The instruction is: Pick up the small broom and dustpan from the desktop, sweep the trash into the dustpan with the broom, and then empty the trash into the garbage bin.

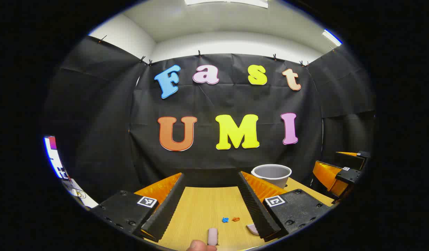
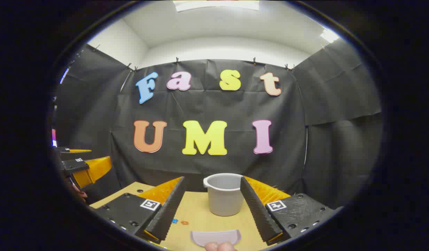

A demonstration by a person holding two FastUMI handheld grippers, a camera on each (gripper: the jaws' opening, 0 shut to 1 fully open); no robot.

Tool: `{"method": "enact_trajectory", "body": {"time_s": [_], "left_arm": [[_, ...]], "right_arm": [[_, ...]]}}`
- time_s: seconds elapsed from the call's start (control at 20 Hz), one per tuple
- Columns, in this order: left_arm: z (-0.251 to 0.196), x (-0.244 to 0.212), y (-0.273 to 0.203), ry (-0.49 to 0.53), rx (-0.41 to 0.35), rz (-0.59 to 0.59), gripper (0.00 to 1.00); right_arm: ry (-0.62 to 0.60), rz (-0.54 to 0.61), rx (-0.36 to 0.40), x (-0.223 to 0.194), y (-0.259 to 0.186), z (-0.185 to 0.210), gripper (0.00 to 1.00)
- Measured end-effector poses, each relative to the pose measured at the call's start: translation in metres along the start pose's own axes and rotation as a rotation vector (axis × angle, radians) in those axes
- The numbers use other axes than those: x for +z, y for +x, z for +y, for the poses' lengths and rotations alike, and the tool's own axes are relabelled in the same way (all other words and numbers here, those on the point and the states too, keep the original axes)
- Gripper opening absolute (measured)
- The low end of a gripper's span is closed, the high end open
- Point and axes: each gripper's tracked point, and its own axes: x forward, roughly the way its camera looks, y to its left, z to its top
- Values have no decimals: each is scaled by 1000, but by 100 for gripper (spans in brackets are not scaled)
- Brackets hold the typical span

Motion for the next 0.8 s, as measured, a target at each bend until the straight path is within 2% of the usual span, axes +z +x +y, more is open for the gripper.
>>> {"method": "enact_trajectory", "body": {"time_s": [0.05, 0.1, 0.15, 0.4, 0.45, 0.5, 0.6, 0.8], "left_arm": [[3, -3, 0, -6, 6, 2, 96], [4, -4, -2, -9, 11, 8, 89], [8, -6, -3, -14, 19, 11, 96], [3, -21, -10, -23, -2, 13, 96], [2, -25, -11, -26, -7, 24, 100], [-1, -28, -12, -27, -13, 32, 96], [-4, -31, -14, -22, -22, 39, 96], [-5, -34, -16, -22, -15, 35, 96]], "right_arm": [[1, 10, 2, -3, 0, 2, 97], [11, 21, 5, -4, 0, 4, 98], [17, 18, 5, -2, -2, 5, 96], [-20, 22, 33, -12, -14, 10, 94], [-23, 26, 33, -14, -16, 9, 97], [-27, 30, 30, -17, -18, 7, 97], [-25, 43, 26, -22, -20, 4, 92], [-1, 88, 25, -37, -21, -3, 95]]}}
